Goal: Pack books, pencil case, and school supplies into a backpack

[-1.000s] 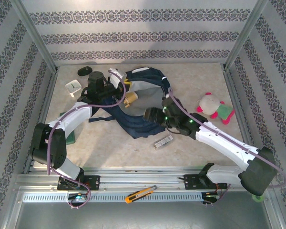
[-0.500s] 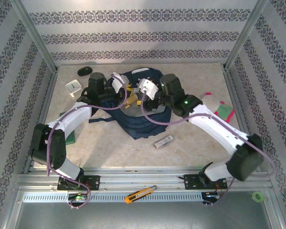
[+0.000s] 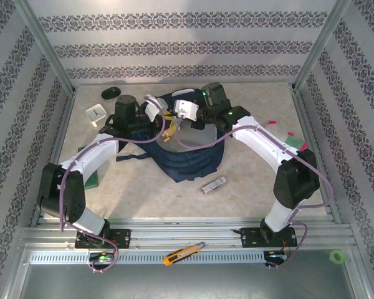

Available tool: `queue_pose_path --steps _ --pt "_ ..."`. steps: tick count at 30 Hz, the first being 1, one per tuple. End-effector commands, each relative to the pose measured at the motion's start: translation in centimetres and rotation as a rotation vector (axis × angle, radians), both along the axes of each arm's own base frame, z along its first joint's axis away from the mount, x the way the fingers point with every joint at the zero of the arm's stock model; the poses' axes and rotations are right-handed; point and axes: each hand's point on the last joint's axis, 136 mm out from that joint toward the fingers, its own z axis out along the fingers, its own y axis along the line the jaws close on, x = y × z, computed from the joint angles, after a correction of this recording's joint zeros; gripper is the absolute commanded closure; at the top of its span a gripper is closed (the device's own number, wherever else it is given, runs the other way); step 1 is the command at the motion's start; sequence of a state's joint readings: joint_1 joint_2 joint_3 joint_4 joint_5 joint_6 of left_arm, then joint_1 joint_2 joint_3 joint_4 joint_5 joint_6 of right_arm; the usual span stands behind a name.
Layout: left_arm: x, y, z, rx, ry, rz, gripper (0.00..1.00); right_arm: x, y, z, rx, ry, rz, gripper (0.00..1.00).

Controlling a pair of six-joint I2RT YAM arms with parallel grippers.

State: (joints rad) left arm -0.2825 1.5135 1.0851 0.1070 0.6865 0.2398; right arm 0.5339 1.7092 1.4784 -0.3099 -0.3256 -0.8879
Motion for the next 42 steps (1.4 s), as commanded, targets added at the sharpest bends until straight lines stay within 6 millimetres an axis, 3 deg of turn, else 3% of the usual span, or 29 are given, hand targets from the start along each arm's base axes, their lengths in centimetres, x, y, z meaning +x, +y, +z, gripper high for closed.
queue_pose_path --steps 1,5,8,11,17,21,25,33,40,42 --pt "0.9 4.4 1.1 0.014 0.104 0.343 0.52 0.3 0.8 2.6 0.073 -0.032 0.026 1.00" --pt "-1.7 12.7 -1.8 0.130 0.286 0.778 0.31 0.1 0.8 2.5 0.100 0.000 0.010 1.00" --pt "-5.3 18.3 -4.6 0.182 0.414 1.021 0.21 -0.2 0.9 2.3 0.115 0.016 0.011 1.00" --pt "-8.9 23.9 -7.9 0.168 0.588 1.236 0.18 -0.3 1.2 2.2 0.134 0.035 0.019 1.00" --pt "-13.6 30.6 -13.1 0.280 0.817 1.455 0.08 -0.5 2.1 2.1 0.174 0.066 0.037 1.00" --pt "-15.0 33.1 -15.5 0.317 0.890 1.505 0.01 -0.7 2.7 2.1 0.199 0.079 0.043 1.00" --pt "-15.4 34.6 -17.2 0.291 0.940 1.534 0.01 -1.0 3.3 2.0 0.207 0.084 0.058 1.00" --pt "-13.6 34.2 -19.8 0.220 1.031 1.446 0.01 -1.7 3.9 2.2 0.208 0.071 0.090 1.00" --pt "-13.3 35.1 -21.8 0.316 1.083 1.427 0.00 -1.9 4.2 2.8 0.227 0.062 0.098 1.00" --pt "-13.2 35.1 -22.2 0.322 1.094 1.422 0.05 -1.9 4.2 2.7 0.227 0.065 0.101 1.00"
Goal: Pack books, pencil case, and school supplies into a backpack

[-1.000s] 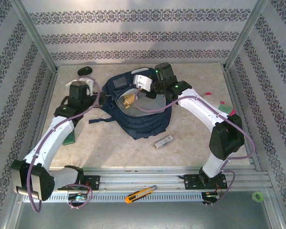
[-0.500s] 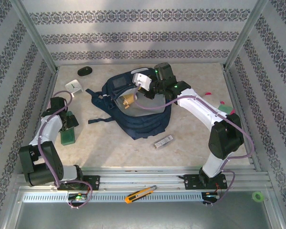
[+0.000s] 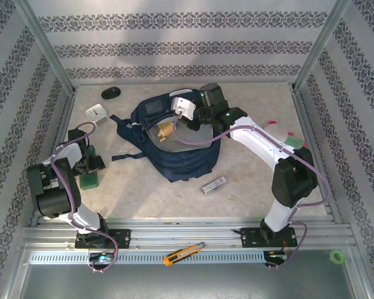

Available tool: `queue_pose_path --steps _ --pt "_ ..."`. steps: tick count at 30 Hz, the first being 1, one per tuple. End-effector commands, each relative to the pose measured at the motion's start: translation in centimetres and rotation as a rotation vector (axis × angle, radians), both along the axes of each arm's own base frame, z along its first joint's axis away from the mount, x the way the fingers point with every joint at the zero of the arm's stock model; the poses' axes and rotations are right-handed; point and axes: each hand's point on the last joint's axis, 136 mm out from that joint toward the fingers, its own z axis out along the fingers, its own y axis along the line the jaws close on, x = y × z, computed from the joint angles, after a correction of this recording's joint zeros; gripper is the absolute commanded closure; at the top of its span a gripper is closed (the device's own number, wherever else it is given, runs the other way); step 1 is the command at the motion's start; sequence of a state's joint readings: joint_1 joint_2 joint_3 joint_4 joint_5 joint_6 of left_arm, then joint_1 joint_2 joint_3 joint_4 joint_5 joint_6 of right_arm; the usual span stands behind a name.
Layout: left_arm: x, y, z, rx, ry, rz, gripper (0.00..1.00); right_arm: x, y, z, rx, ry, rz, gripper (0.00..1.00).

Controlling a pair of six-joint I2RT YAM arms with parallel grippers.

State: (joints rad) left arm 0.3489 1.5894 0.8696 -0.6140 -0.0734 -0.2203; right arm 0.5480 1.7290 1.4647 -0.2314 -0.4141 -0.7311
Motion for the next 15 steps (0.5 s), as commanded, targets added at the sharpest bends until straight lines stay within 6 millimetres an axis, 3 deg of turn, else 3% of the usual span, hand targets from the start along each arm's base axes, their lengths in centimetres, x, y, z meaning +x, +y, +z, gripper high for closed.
queue_pose_path --steps 1,6,9,12,15 --pt "1.3 1.0 0.1 0.021 -0.015 -0.016 0.06 -1.4 2.1 2.5 0.095 -0.041 0.091 1.00" --pt "1.6 0.6 -0.3 -0.004 -0.023 -0.028 0.25 -1.7 2.1 2.7 0.104 -0.041 0.094 1.00" --pt "1.8 0.3 0.0 -0.013 -0.059 -0.024 0.31 -1.9 2.1 3.2 0.128 -0.036 0.092 1.00" --pt "2.1 -0.3 1.1 -0.041 -0.101 -0.018 0.39 -2.2 2.1 4.0 0.160 -0.027 0.091 1.00" --pt "2.7 -1.1 3.5 -0.071 -0.184 -0.009 0.45 -2.1 2.1 4.4 0.173 -0.012 0.079 1.00"
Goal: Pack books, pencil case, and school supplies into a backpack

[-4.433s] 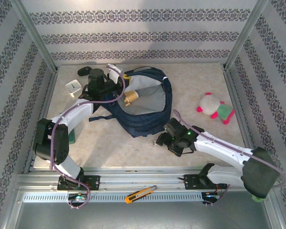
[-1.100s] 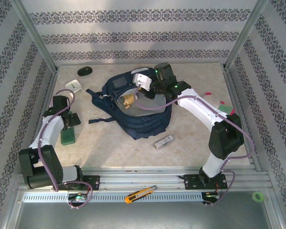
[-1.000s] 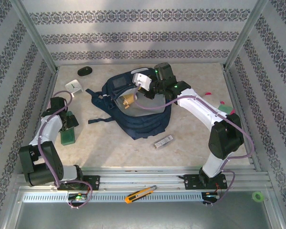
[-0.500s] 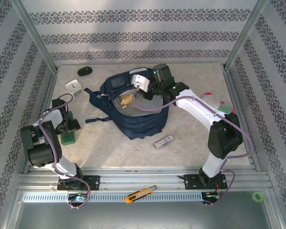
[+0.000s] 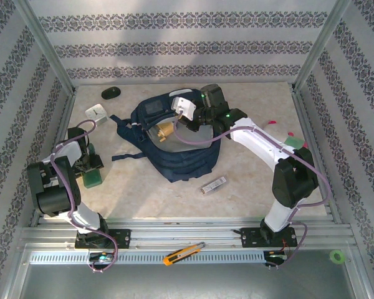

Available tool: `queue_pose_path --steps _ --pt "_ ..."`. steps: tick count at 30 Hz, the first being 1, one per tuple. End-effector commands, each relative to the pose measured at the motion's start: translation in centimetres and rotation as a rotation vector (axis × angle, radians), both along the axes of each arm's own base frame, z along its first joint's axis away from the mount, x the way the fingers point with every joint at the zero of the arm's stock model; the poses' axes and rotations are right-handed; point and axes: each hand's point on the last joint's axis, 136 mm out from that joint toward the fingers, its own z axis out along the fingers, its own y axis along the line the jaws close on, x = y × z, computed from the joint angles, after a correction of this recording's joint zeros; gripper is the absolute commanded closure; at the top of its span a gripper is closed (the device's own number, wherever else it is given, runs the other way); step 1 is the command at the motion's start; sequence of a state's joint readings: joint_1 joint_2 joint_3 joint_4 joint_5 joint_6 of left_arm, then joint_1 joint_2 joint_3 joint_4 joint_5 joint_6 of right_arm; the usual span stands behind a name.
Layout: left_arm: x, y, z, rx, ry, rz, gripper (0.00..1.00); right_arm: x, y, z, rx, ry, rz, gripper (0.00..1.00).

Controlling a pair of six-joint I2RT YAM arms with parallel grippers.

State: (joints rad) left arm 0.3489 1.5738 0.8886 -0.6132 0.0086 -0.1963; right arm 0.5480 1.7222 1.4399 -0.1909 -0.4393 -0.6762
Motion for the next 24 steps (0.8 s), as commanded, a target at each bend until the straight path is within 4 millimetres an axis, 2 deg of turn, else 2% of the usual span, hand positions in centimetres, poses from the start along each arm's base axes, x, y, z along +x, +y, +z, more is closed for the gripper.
queue_pose_path --steps 1,6,10,13,17,19,21,24 --pt "1.6 -0.5 3.8 -0.027 -0.161 0.031 0.45 -1.6 1.8 4.6 0.136 -0.035 0.061 1.00" --pt "2.6 -3.3 10.5 -0.066 -0.358 -0.019 0.49 -0.2 1.1 6.0 0.190 0.028 -0.077 1.00" --pt "3.2 -7.3 15.5 -0.098 -0.525 -0.119 0.50 0.4 0.2 6.6 0.237 0.091 -0.185 1.00" --pt "3.1 -10.9 17.7 -0.202 -0.599 -0.127 0.52 1.1 -0.7 7.3 0.298 0.152 -0.293 1.00" --pt "2.9 -17.2 19.2 -0.251 -0.629 -0.332 0.53 0.9 -0.4 7.6 0.342 0.204 -0.301 1.00" --pt "2.3 -19.5 19.6 -0.284 -0.611 -0.395 0.54 1.1 -0.5 7.8 0.359 0.224 -0.327 1.00" --pt "1.5 -21.3 19.5 -0.331 -0.570 -0.417 0.57 1.5 -0.7 7.8 0.380 0.258 -0.366 1.00" --pt "-0.9 -24.7 18.1 -0.399 -0.469 -0.470 0.57 1.3 -0.3 8.1 0.412 0.297 -0.361 1.00"
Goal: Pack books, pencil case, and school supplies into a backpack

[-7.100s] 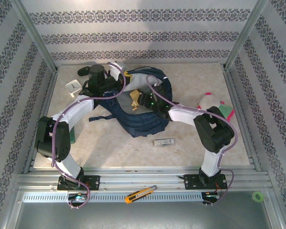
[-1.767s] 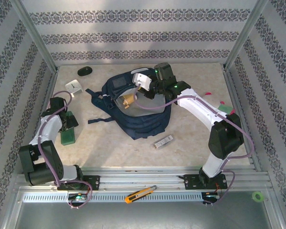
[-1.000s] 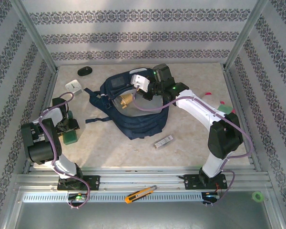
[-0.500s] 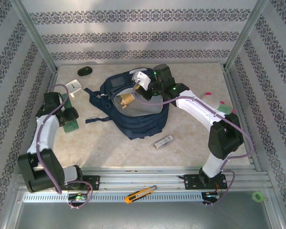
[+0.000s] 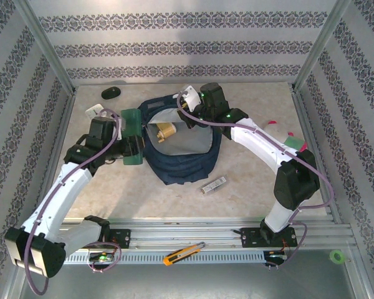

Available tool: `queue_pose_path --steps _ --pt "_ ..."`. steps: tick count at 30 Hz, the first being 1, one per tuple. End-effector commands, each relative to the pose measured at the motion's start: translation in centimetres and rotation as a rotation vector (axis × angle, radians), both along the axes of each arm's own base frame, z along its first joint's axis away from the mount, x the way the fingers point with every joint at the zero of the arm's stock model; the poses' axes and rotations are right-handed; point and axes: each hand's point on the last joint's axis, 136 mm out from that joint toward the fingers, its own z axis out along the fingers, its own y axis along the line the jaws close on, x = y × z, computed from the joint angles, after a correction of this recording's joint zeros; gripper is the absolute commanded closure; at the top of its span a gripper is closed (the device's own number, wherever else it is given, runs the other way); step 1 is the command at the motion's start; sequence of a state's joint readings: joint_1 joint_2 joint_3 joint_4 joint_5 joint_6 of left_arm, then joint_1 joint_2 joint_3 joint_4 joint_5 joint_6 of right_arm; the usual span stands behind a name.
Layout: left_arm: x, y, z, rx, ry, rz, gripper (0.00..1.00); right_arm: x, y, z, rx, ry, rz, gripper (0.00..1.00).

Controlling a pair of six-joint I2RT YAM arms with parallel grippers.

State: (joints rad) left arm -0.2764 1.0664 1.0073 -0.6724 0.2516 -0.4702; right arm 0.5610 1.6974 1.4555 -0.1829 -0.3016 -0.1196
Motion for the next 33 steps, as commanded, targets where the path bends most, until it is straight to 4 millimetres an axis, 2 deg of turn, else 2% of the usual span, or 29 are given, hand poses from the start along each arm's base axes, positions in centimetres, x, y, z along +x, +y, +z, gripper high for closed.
queue_pose_path --steps 1,4,8,10,15,19,21,22,23,26,28,33 --pt "-3.2 -3.6 -0.9 -0.046 0.128 -0.069 0.57 -0.1 0.9 6.5 0.164 -0.059 -0.023 1.00" --pt "-4.8 -6.1 -2.4 -0.047 0.207 -0.132 0.57 -0.1 1.1 6.9 0.185 -0.065 -0.020 1.00" --pt "-5.0 -8.8 -4.0 -0.018 0.286 -0.196 0.56 -0.1 1.4 8.2 0.209 -0.080 -0.003 1.00" --pt "-4.0 -9.7 -4.5 -0.005 0.306 -0.203 0.56 -0.2 1.7 8.6 0.220 -0.083 0.011 1.00" --pt "-0.5 -11.8 -4.1 0.015 0.332 -0.175 0.60 -0.9 2.4 8.9 0.247 -0.079 0.056 1.00" --pt "1.6 -14.0 -5.3 0.039 0.366 -0.212 0.58 -1.3 2.5 8.4 0.276 -0.070 0.053 1.00" --pt "2.4 -14.6 -6.4 0.066 0.374 -0.230 0.54 -1.3 2.4 8.3 0.290 -0.061 0.049 1.00" --pt "2.9 -14.7 -7.0 0.080 0.367 -0.229 0.49 -1.3 2.3 8.3 0.294 -0.057 0.047 1.00" --pt "3.4 -14.9 -7.6 0.088 0.356 -0.231 0.40 -1.3 2.2 8.2 0.295 -0.055 0.043 1.00" --pt "4.6 -15.5 -8.1 0.058 0.290 -0.223 0.24 -1.3 1.8 8.2 0.293 -0.057 0.032 1.00" --pt "4.9 -15.7 -7.9 0.023 0.247 -0.216 0.17 -1.2 1.5 8.2 0.292 -0.055 0.025 1.00" --pt "4.0 -14.8 -6.4 -0.052 0.085 -0.216 0.15 -1.2 0.9 8.2 0.289 -0.061 0.017 1.00"
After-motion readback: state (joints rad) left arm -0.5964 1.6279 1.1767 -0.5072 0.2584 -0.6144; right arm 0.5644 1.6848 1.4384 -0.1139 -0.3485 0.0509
